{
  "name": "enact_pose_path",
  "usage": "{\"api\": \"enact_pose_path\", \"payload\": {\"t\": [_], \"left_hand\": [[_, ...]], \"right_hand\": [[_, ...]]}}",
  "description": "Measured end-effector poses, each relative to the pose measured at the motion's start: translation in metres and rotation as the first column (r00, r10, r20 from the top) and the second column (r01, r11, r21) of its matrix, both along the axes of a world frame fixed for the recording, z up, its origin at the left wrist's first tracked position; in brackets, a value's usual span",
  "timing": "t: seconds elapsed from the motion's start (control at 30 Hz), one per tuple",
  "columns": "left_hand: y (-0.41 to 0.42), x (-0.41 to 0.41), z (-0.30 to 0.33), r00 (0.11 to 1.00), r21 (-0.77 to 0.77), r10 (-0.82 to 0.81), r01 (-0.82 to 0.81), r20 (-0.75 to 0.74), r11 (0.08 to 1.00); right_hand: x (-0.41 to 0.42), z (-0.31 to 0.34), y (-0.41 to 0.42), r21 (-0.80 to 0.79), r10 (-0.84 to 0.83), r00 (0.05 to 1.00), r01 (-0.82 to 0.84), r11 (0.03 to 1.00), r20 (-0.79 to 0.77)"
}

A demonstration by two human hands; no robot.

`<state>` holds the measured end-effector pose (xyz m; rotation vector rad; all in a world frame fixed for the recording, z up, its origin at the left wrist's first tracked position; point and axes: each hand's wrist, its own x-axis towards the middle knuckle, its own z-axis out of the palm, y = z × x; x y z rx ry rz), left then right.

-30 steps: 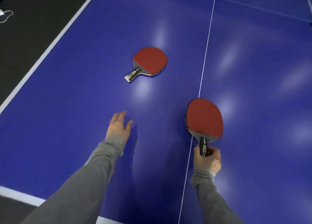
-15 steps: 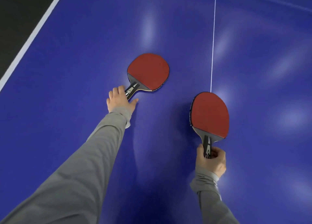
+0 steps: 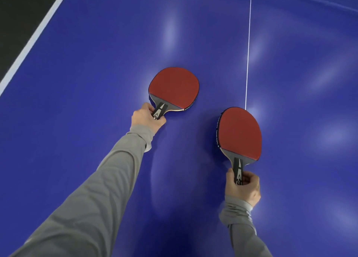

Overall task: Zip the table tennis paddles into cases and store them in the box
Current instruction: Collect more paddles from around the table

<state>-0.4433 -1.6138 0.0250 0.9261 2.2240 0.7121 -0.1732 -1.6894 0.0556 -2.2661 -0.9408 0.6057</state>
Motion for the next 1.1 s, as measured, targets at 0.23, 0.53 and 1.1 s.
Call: {"api": "enact_pose_path", "payload": {"t": [0.23,0.53,1.1], "left_hand": [[-0.113,0.056,0.010,0.973,-0.019,0.210,-0.209,0.099,0.978],[-0.255,0.153,0.020,0.877,-0.036,0.466,-0.465,0.116,0.884],[-0.324,0.211,0.005,0.627,-0.070,0.387,-0.468,0.676,0.881]], "right_hand": [[0.017,0.003,-0.044,0.071,0.079,0.995,-0.083,0.994,0.057],[0.058,0.003,-0.123,0.024,0.164,0.985,-0.165,0.986,0.049],[0.051,0.002,-0.205,0.071,0.434,0.901,-0.432,0.899,-0.017]]}}
